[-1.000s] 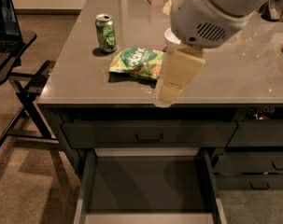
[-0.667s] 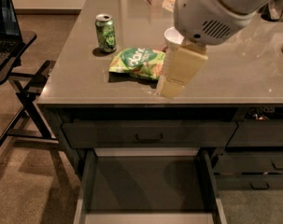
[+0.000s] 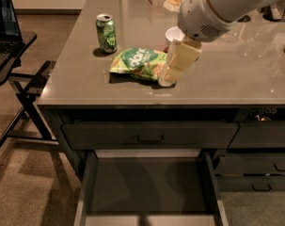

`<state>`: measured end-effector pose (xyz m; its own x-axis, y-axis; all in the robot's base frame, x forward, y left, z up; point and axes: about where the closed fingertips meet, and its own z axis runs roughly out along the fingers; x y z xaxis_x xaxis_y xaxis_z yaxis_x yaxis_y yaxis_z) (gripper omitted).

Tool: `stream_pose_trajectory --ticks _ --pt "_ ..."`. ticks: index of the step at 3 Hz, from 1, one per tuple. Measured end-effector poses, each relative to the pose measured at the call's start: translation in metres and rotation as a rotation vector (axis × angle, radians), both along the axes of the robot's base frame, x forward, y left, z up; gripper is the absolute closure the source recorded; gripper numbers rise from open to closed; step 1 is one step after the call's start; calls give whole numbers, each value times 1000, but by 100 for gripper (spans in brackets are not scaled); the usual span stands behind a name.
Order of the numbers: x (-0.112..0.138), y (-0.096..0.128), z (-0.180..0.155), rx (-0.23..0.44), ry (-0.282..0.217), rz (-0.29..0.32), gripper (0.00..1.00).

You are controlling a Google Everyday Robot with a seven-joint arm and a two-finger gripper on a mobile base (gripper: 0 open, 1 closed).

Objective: Place green rice chip bag into middle drawer

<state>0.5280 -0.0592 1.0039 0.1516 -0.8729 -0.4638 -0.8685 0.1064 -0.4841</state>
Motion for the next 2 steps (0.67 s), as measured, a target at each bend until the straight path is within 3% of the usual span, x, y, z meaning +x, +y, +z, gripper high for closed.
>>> stream_pose_trajectory --ticks 1,2 --pt "35 -3 -32 5 32 28 0" --pt "60 7 -63 -2 82 78 0"
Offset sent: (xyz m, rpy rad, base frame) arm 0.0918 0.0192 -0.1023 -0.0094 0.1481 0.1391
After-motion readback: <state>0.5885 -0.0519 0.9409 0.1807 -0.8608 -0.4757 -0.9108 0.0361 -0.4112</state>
